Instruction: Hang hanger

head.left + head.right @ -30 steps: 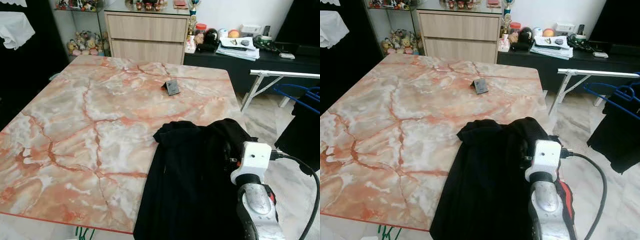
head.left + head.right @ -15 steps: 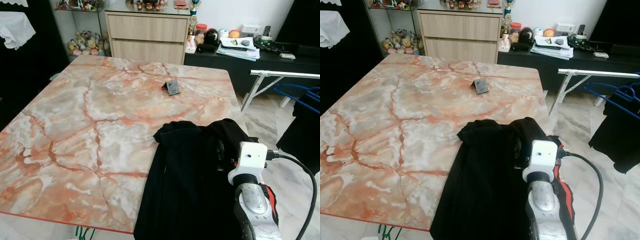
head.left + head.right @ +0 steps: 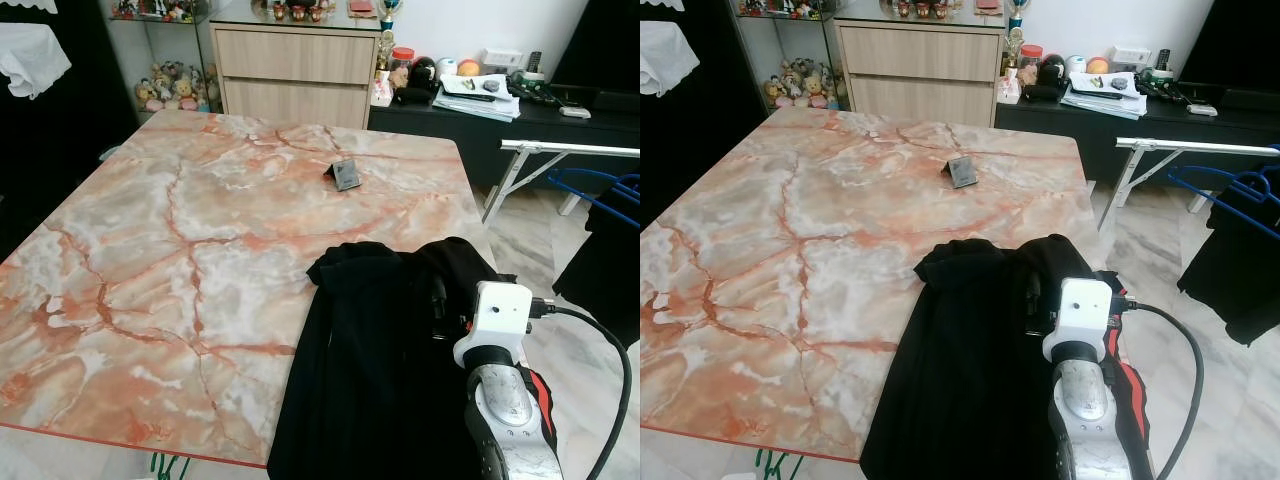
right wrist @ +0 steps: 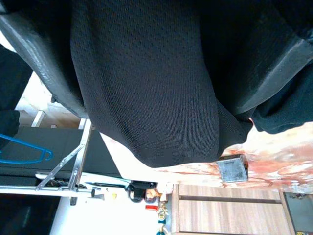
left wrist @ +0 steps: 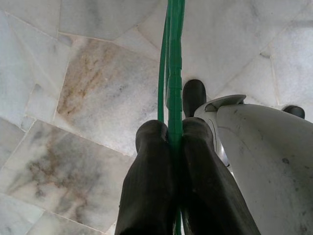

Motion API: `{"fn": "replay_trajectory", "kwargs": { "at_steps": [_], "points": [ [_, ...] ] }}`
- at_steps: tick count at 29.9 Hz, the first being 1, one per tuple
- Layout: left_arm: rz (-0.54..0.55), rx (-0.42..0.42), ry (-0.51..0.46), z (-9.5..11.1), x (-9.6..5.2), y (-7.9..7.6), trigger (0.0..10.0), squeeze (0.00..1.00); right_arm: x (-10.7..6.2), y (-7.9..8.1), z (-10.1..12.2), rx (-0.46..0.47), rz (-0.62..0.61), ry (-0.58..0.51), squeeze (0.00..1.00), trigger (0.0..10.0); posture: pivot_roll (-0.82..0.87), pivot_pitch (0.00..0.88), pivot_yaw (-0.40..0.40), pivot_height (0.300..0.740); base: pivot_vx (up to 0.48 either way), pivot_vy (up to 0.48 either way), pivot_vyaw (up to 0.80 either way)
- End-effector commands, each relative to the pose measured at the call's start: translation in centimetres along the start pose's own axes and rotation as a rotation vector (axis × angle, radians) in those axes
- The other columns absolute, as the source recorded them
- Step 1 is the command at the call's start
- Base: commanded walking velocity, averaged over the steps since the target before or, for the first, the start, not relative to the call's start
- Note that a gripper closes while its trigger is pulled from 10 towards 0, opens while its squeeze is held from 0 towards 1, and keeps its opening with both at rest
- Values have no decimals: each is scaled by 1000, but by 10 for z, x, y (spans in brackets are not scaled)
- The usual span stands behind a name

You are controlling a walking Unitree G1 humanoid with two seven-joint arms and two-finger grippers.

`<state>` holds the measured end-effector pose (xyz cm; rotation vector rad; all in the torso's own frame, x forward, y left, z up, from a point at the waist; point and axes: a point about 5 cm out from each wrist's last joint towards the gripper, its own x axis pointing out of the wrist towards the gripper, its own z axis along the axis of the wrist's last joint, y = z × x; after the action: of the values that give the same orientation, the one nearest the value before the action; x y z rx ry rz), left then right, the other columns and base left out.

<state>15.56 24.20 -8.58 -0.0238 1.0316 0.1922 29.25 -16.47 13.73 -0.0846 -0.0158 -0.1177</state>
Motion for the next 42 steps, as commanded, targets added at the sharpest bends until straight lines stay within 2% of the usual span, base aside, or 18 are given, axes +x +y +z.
{"fn": "replay_trajectory", "kwargs": {
  "at_steps": [1, 32, 42],
  "points": [
    [8, -5, 29, -9, -2, 4, 10000, 0, 1, 3, 4, 1, 4, -11, 0, 10000, -17, 93, -12, 740, 0, 0, 0],
    [14, -7, 31, -8, -2, 7, 10000, 0, 2, 4, 3, 9, 1, -9, 0, 10000, -12, 102, -10, 740, -237, 0, 0],
    [9, -9, 31, -10, -1, 2, 10000, 0, 3, 4, 3, 11, -7, -10, 0, 10000, -10, 103, -11, 740, -269, 0, 0]
  ]
}}
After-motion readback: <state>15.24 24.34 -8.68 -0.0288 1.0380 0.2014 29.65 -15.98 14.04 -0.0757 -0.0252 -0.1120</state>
